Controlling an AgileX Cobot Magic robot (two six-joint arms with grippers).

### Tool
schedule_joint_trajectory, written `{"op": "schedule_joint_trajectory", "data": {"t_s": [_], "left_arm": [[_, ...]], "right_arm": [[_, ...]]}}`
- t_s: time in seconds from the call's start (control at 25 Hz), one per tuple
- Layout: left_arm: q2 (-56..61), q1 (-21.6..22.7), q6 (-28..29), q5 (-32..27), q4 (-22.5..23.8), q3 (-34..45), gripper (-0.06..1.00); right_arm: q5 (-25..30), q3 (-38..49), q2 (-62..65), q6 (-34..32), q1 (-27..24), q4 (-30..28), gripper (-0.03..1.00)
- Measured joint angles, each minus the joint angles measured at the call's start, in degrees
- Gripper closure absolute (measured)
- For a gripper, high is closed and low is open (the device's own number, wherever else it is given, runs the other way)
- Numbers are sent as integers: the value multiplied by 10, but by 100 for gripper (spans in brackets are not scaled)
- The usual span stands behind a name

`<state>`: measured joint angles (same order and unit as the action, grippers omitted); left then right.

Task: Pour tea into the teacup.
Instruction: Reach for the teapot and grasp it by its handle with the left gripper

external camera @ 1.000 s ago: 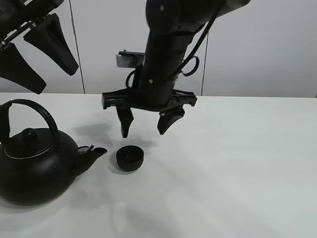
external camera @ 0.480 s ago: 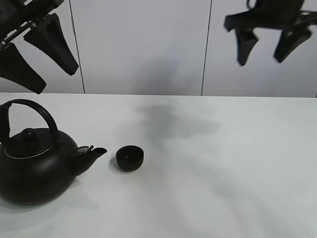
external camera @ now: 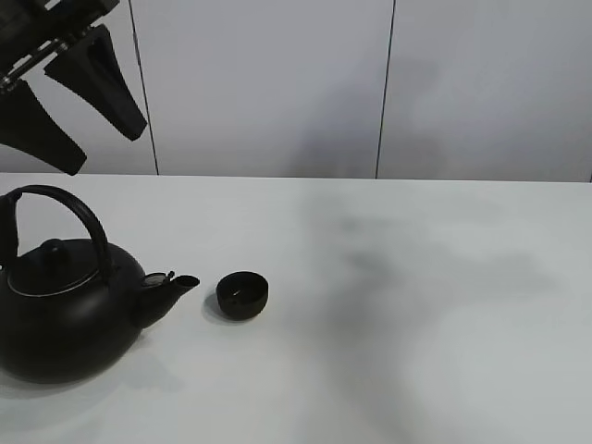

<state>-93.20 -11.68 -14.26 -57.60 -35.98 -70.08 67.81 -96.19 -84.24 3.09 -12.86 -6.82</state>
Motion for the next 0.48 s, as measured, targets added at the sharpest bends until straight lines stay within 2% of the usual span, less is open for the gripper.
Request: {"op": "schedule_joint_trajectory", "data": {"t_s": [0.08, 0.2, 0.48], "left_arm": [[0, 0, 0, 0, -1, 0, 47], [0, 0, 0, 0, -1, 0, 47], [0, 0, 0, 0, -1, 0, 47]], "right_arm": [[2, 5, 51, 0, -21, 0, 45], [5, 31, 145, 2, -23, 7, 45], [17, 125, 415, 8, 22, 68, 45]]}}
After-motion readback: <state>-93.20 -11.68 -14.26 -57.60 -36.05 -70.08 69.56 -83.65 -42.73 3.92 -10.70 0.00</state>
